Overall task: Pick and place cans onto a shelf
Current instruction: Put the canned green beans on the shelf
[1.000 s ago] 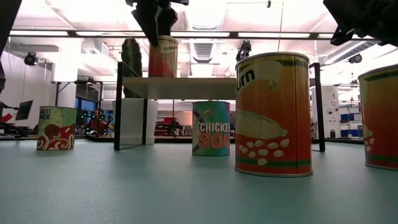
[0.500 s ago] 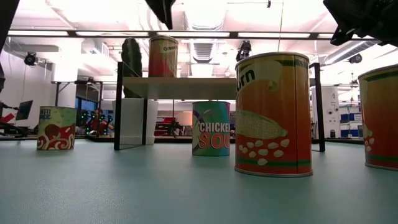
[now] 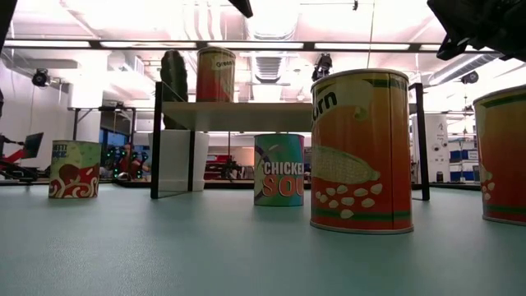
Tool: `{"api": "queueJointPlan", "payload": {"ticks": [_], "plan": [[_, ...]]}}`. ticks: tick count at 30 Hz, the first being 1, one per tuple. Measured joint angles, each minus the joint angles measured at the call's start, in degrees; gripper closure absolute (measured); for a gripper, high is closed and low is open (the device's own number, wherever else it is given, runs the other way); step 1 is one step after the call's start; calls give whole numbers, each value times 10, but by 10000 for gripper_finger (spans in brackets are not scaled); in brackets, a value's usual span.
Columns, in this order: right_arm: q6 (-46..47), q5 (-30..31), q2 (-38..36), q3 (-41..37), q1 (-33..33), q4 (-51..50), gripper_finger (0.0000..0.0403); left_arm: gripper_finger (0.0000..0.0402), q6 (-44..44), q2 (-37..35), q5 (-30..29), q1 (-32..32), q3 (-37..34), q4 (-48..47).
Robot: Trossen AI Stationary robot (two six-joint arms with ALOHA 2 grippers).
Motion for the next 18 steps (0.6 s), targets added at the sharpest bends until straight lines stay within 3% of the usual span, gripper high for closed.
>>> {"api": "queueJointPlan", "payload": {"ticks": [6, 18], "plan": [[-1, 0, 0, 0, 0, 0, 394, 387, -12, 0, -48, 6, -16, -10], [-5, 16, 0, 0, 0, -13, 394, 399, -10, -8, -44, 12, -17, -89]]}}
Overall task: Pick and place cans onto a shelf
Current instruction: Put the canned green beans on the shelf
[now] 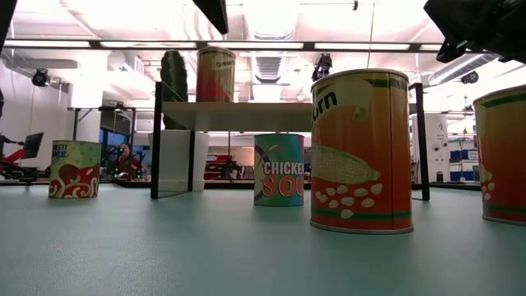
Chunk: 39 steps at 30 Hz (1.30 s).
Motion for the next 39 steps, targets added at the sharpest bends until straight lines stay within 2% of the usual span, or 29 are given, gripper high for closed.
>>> {"api": "queueJointPlan", "payload": {"ticks": [25, 39], "plan": [[1, -1, 0, 0, 0, 0, 394, 402, 1, -2, 0, 24, 0, -8], [1, -1, 0, 0, 0, 0, 394, 401, -10, -17, 0, 24, -60, 4]]}}
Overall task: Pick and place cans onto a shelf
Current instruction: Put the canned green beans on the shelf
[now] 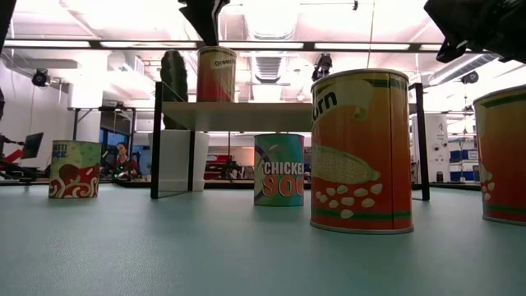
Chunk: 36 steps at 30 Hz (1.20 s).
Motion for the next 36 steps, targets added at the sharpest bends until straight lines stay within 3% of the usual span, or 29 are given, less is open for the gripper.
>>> {"api": "queueJointPlan", "payload": {"ticks": [14, 24, 36], "plan": [[0, 0, 0, 0, 0, 0, 394, 401, 24, -10, -28, 1, -1, -14], [0, 0, 0, 0, 0, 0, 394, 401, 22, -15, 4, 1, -15, 106], [-1, 0, 0, 0, 0, 0, 394, 401, 26, -15, 1, 2, -25, 66]]}}
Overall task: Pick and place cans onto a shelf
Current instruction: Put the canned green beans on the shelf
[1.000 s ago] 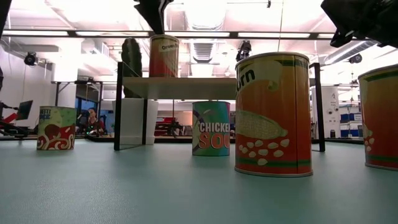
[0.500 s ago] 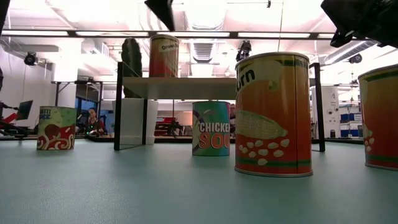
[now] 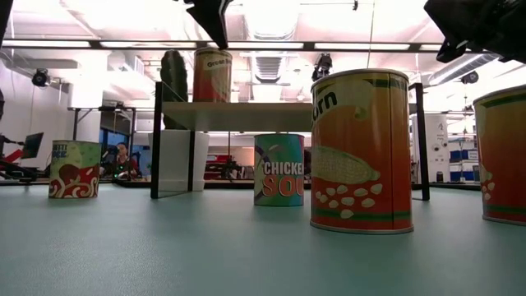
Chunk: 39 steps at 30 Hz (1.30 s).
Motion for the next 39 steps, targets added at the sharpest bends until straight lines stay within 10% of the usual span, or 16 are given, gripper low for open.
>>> {"api": "queueJointPlan", "payload": {"ticks": [15, 23, 39], "plan": [[0, 0, 0, 0, 0, 0, 394, 401, -10, -13, 2, -1, 25, -28], [0, 0, 0, 0, 0, 0, 394, 402, -26, -7, 124, -1, 22, 49], [0, 0, 0, 0, 0, 0, 394, 402, -61, 0, 26, -2, -30, -47]]}}
